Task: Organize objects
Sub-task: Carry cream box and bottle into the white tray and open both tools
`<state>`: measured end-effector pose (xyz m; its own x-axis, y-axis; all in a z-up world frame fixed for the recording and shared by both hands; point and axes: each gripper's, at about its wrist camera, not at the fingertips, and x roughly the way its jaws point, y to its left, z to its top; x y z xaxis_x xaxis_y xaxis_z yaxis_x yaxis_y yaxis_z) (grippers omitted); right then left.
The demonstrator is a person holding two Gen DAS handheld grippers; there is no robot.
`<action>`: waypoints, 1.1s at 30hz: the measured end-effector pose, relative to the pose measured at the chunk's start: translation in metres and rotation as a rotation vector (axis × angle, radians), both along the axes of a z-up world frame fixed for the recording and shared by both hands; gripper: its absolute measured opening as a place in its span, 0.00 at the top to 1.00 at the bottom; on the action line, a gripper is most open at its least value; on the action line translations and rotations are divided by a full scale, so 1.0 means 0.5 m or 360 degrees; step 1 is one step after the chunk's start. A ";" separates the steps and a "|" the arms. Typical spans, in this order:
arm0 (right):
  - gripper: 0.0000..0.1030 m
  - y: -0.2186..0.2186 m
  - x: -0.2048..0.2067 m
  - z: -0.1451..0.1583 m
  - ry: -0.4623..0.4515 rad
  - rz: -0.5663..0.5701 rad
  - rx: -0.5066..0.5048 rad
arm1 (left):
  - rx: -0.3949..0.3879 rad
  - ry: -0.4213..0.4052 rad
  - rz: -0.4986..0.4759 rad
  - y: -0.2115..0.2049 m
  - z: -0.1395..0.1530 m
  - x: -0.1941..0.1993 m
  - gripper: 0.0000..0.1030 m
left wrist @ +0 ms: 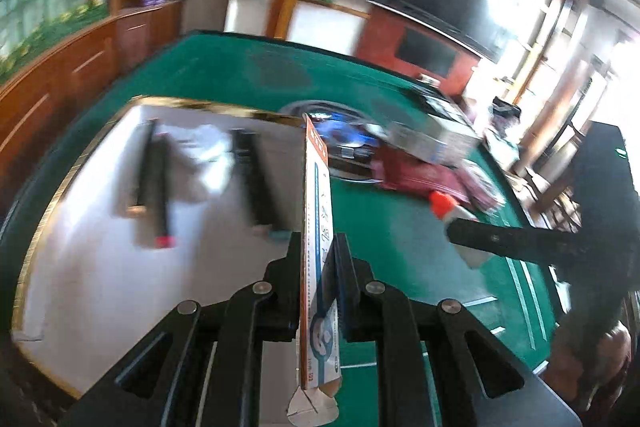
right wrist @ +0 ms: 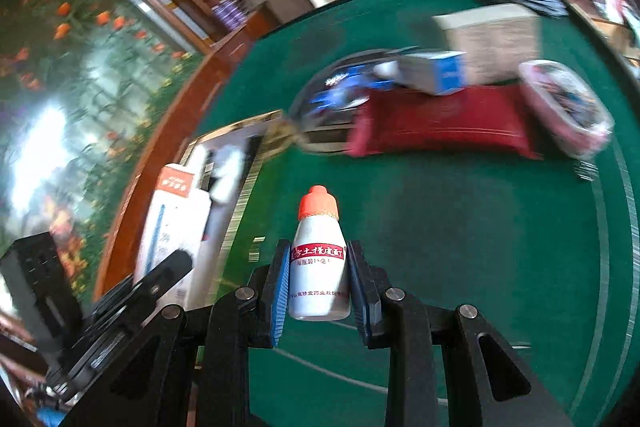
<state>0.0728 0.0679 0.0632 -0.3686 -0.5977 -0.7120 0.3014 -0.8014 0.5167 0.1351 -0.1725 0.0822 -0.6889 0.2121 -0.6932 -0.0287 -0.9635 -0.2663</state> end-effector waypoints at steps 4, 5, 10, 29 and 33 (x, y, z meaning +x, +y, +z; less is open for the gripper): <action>0.71 -0.091 -0.003 0.004 0.0008 0.0117 0.0026 | -0.0002 -0.0064 0.0131 -0.076 -0.019 -0.015 0.87; 0.71 -0.112 -0.004 0.003 0.0010 0.0143 0.0038 | -0.0007 -0.0079 0.0156 -0.090 -0.024 -0.020 0.87; 0.71 -0.220 -0.017 -0.018 -0.0014 0.0264 0.0131 | -0.0023 -0.0176 0.0204 -0.131 -0.060 -0.052 0.87; 0.71 -0.380 -0.058 -0.088 0.0000 0.0325 0.0469 | -0.0150 -0.0277 0.0230 -0.115 -0.112 -0.081 0.81; 0.71 -0.376 -0.063 -0.088 -0.0001 0.0309 0.0467 | -0.0160 -0.0242 0.0271 -0.120 -0.103 -0.068 0.55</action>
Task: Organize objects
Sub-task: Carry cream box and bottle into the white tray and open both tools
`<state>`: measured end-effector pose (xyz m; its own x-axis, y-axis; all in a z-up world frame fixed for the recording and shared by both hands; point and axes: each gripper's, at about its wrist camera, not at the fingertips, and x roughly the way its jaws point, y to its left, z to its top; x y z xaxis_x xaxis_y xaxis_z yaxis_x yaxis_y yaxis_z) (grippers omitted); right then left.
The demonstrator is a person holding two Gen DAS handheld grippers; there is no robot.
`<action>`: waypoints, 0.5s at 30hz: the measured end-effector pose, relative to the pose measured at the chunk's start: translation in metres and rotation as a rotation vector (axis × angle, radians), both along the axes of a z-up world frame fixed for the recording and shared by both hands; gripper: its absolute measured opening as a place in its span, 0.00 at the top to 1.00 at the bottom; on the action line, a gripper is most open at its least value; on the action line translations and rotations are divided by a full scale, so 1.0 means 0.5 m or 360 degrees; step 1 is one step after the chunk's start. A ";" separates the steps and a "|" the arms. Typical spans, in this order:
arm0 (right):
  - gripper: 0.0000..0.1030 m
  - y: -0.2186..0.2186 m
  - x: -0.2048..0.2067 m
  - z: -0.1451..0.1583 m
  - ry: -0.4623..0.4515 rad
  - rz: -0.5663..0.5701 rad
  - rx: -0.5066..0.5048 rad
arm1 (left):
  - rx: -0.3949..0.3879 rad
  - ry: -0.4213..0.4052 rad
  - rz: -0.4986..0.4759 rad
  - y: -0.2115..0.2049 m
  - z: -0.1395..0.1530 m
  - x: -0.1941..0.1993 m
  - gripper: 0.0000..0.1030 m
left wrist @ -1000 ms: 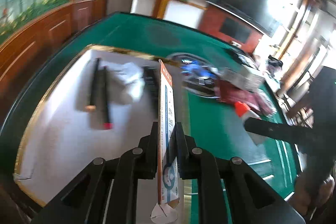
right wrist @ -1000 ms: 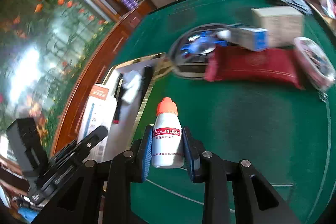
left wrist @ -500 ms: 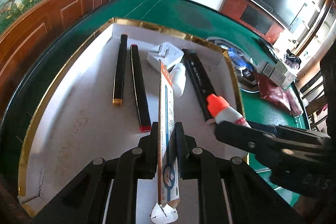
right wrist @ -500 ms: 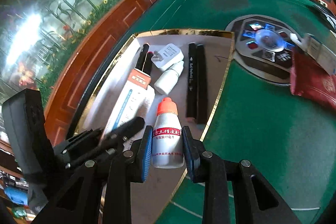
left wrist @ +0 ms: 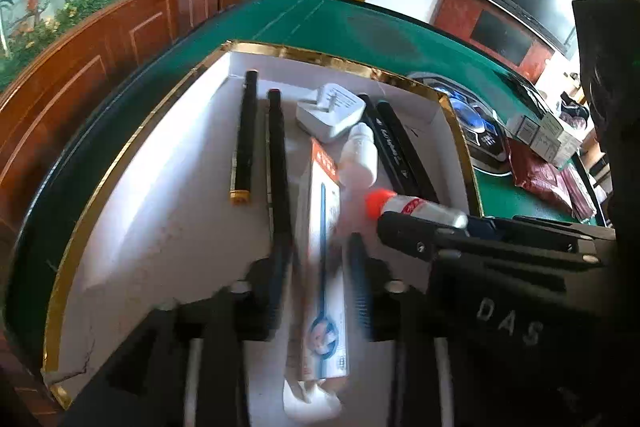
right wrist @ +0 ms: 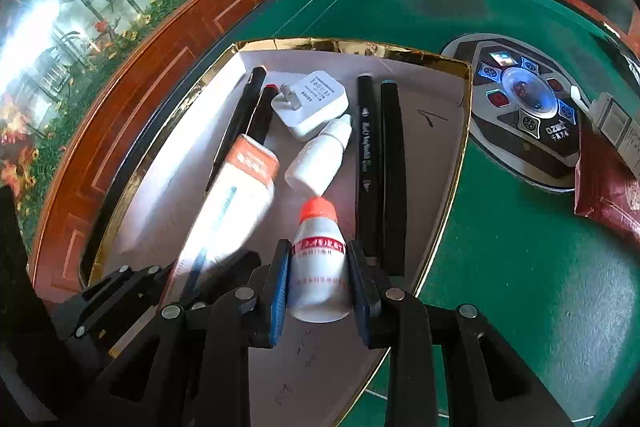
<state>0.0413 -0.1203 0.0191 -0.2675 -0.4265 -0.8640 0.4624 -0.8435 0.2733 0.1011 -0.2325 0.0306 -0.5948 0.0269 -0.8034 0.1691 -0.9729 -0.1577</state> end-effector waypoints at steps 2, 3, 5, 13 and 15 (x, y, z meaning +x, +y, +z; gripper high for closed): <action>0.71 0.001 0.000 0.002 0.0011 -0.0003 0.0002 | -0.0009 0.0012 0.0016 -0.002 0.005 0.006 0.42; 0.71 0.001 -0.001 0.002 0.0012 -0.0004 0.0000 | -0.0024 0.0021 0.0017 -0.001 0.010 0.011 0.39; 0.71 0.003 -0.001 0.001 0.0015 -0.0006 -0.0011 | -0.0065 0.0034 0.0014 0.004 0.018 0.019 0.33; 0.63 0.014 0.006 0.005 0.0008 -0.0021 -0.0150 | -0.0141 0.0110 0.0025 0.010 0.050 0.047 0.26; 0.59 0.020 0.012 0.012 0.0029 -0.0027 -0.0174 | -0.0161 0.0137 0.0034 0.011 0.059 0.052 0.23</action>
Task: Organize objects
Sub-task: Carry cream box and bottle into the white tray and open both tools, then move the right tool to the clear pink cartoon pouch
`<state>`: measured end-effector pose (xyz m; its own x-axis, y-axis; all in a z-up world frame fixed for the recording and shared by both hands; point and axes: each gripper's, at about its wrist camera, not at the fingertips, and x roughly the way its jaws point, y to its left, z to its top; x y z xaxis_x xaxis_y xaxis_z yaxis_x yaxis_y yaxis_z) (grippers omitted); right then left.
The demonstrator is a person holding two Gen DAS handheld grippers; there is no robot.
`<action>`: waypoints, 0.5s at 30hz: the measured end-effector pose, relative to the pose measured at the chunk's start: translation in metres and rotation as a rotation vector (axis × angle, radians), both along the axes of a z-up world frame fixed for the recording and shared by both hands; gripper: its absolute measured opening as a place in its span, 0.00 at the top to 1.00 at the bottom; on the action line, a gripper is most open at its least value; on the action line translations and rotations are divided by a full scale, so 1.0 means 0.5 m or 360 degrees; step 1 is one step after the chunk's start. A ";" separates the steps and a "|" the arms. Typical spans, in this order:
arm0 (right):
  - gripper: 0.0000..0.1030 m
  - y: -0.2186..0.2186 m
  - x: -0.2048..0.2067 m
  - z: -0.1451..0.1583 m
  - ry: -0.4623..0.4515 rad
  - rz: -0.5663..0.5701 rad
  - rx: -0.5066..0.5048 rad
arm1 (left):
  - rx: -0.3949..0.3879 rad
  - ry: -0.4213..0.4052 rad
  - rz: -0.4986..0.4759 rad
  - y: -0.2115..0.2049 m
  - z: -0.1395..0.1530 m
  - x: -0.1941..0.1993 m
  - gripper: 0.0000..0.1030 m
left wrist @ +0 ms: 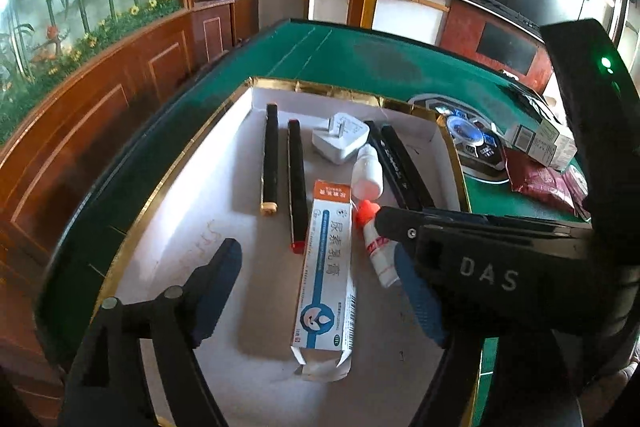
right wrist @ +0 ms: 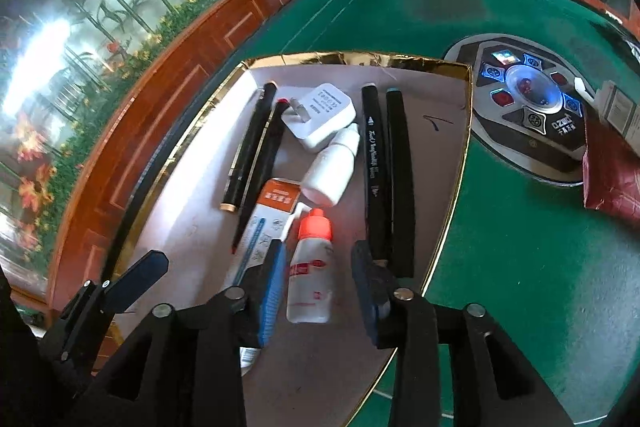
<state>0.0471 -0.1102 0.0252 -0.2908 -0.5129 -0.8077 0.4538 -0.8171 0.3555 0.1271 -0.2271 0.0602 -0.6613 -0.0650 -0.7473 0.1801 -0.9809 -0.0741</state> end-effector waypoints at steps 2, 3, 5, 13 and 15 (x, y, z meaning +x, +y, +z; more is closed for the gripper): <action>0.52 0.012 0.009 0.012 0.0033 -0.0009 -0.0032 | -0.0014 0.0032 0.0011 -0.002 0.011 0.006 0.22; 0.50 0.020 0.012 0.018 0.0043 -0.0014 -0.0054 | -0.0023 0.0045 0.0018 -0.001 0.015 0.010 0.22; 0.40 0.030 0.019 0.026 0.0060 -0.0029 -0.0091 | -0.0041 0.0078 0.0032 0.000 0.026 0.016 0.21; 0.30 0.100 0.038 0.045 0.0107 -0.0104 -0.0196 | -0.0120 0.0149 0.0010 0.036 0.054 0.033 0.18; 0.30 0.119 0.039 0.047 0.0117 -0.0124 -0.0210 | -0.0125 0.0163 -0.0011 0.048 0.061 0.036 0.18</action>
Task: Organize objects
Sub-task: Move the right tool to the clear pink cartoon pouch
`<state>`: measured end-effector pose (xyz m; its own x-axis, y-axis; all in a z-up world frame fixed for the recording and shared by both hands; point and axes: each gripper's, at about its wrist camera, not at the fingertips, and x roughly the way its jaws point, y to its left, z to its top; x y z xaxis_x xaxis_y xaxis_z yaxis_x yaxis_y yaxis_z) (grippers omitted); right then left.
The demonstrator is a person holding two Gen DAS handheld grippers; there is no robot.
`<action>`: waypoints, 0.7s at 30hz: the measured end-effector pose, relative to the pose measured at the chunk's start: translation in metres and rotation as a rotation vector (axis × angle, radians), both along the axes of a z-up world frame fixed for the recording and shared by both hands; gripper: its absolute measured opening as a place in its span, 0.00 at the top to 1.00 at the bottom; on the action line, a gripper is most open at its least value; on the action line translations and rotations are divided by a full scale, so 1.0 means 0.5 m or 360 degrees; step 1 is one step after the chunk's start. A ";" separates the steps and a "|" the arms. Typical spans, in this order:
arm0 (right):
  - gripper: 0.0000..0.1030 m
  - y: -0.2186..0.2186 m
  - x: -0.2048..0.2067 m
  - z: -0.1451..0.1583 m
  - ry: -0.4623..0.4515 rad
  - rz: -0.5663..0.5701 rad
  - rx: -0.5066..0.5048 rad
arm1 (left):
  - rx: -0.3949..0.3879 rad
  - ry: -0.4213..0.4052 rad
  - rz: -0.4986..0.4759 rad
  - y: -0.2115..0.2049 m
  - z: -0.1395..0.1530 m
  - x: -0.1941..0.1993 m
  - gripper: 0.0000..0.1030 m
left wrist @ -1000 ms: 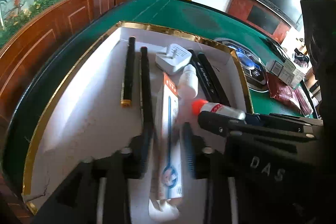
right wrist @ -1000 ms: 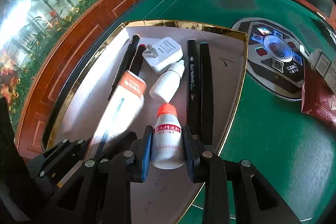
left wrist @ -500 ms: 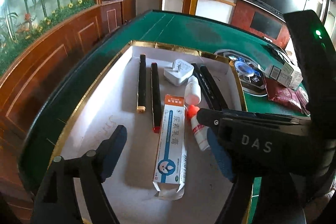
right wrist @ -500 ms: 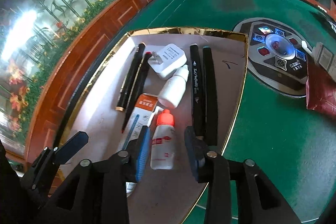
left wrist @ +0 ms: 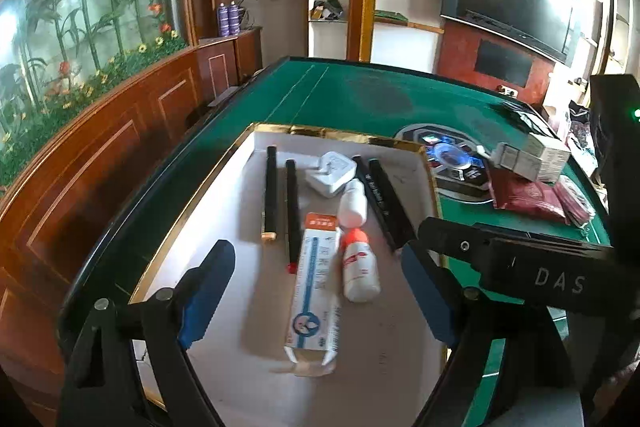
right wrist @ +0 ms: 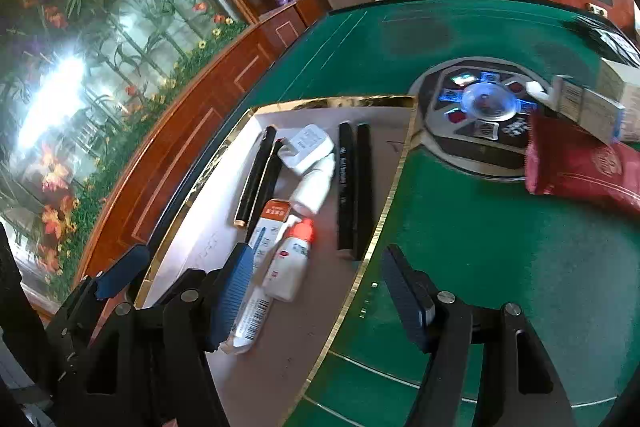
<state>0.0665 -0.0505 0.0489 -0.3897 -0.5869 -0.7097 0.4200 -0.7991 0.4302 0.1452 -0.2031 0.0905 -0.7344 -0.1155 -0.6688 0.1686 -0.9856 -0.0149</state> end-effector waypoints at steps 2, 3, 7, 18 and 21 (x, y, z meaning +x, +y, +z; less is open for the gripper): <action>0.28 0.024 0.000 0.002 0.0014 -0.0030 -0.0008 | -0.0007 0.0013 -0.0016 0.013 0.006 0.004 0.18; 0.27 0.036 0.001 0.003 0.0023 -0.0044 -0.0008 | -0.0012 0.0019 -0.0030 0.020 0.009 0.004 0.18; 0.21 0.116 -0.003 -0.006 0.0060 -0.0171 -0.0002 | -0.0004 0.0047 -0.0105 0.053 0.023 0.011 0.17; 0.20 0.371 0.003 -0.049 0.0003 -0.0612 -0.0083 | -0.0034 0.0171 -0.0566 0.262 0.053 -0.003 0.11; 0.19 0.434 0.013 -0.046 -0.0002 -0.0683 -0.0118 | -0.0026 0.0085 -0.0690 0.334 0.029 -0.020 0.11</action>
